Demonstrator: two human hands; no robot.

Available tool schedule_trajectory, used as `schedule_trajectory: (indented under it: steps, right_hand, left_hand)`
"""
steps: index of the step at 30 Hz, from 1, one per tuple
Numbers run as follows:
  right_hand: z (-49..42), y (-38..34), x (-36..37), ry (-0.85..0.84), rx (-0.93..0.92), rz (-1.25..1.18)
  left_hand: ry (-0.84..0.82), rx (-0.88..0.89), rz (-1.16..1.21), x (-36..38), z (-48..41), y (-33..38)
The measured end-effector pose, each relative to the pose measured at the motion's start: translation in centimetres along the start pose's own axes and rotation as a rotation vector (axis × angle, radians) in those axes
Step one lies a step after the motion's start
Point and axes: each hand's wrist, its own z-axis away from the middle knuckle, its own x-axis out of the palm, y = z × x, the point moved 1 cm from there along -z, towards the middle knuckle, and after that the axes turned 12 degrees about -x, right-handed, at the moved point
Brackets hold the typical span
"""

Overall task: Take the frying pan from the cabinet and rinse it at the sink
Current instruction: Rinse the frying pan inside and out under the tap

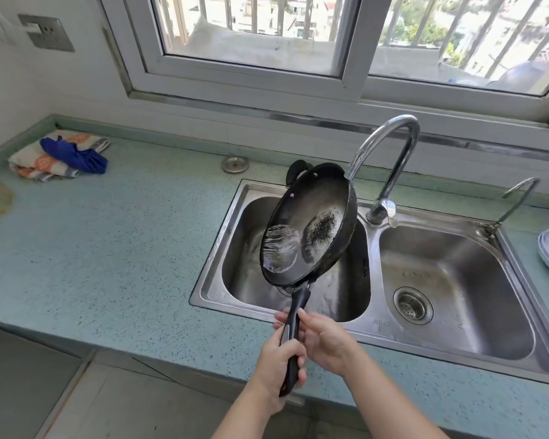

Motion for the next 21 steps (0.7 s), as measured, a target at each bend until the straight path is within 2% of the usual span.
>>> schedule_trajectory:
  steps: [3, 7, 13, 21]
  right_hand:
    - [-0.2, 0.4, 0.6, -0.030, -0.004, -0.112]
    - [-0.5, 0.7, 1.0, -0.031, -0.016, -0.147]
    - [-0.9, 1.0, 1.9, -0.031, -0.027, -0.006]
    - [-0.8, 0.9, 2.7, 0.005, -0.043, 0.102]
  left_hand:
    - [-0.029, -0.009, 0.044, -0.4, 0.2, 0.3]
    - [-0.094, -0.028, 0.109, -0.9, 0.6, 0.5]
    - [-0.171, -0.040, 0.176, -2.2, 1.3, 0.4]
    - [-0.110, -0.030, 0.173, -2.9, 1.5, 0.4]
